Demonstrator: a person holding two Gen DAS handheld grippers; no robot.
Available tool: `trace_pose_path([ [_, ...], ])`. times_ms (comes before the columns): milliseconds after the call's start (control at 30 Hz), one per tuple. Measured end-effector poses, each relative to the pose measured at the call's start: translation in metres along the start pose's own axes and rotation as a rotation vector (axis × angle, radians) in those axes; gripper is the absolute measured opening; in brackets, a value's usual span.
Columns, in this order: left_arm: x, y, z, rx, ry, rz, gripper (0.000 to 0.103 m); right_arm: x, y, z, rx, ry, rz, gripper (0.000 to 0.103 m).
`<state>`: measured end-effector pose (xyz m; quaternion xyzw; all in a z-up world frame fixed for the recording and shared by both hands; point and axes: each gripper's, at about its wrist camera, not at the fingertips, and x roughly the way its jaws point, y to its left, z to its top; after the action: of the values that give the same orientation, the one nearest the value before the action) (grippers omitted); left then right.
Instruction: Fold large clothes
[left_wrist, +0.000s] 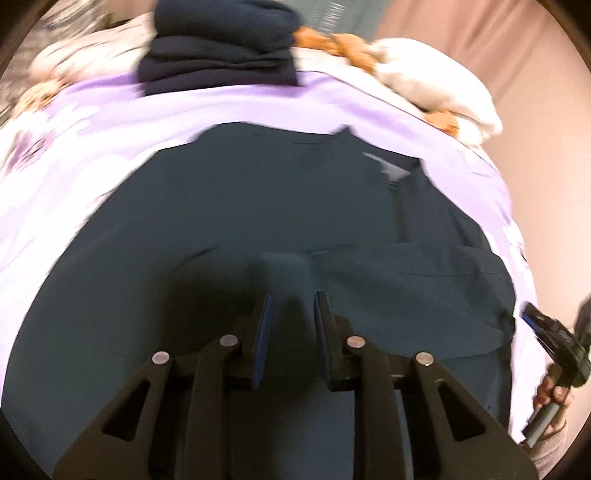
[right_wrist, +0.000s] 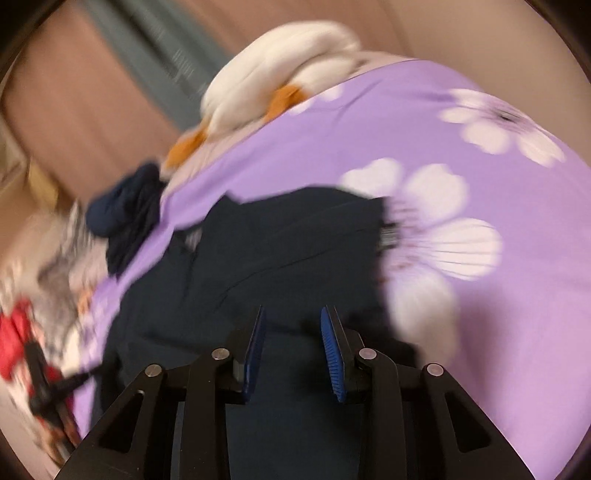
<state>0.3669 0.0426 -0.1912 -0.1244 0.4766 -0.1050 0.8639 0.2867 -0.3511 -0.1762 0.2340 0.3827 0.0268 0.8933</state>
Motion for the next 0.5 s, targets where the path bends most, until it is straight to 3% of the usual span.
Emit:
trace_pose_path([
  [133,0.030,-0.028,0.009,0.059,0.039,-0.010,0.023,0.042,0.030,0.003,-0.120,0.067,-0.044,0.031],
  [267,0.055,-0.027,-0.010,0.117,0.123,0.048,0.022,0.071,0.036,0.006,-0.146,0.113,-0.085,0.031],
  [333,0.053,-0.023,-0.026,0.152,0.130,0.065,0.022,0.078,0.032,0.007,-0.153,0.123,-0.125,0.031],
  [500,0.031,-0.009,-0.050,0.174,0.117,0.007,0.026,0.083,0.009,0.012,-0.085,0.111,-0.192,0.031],
])
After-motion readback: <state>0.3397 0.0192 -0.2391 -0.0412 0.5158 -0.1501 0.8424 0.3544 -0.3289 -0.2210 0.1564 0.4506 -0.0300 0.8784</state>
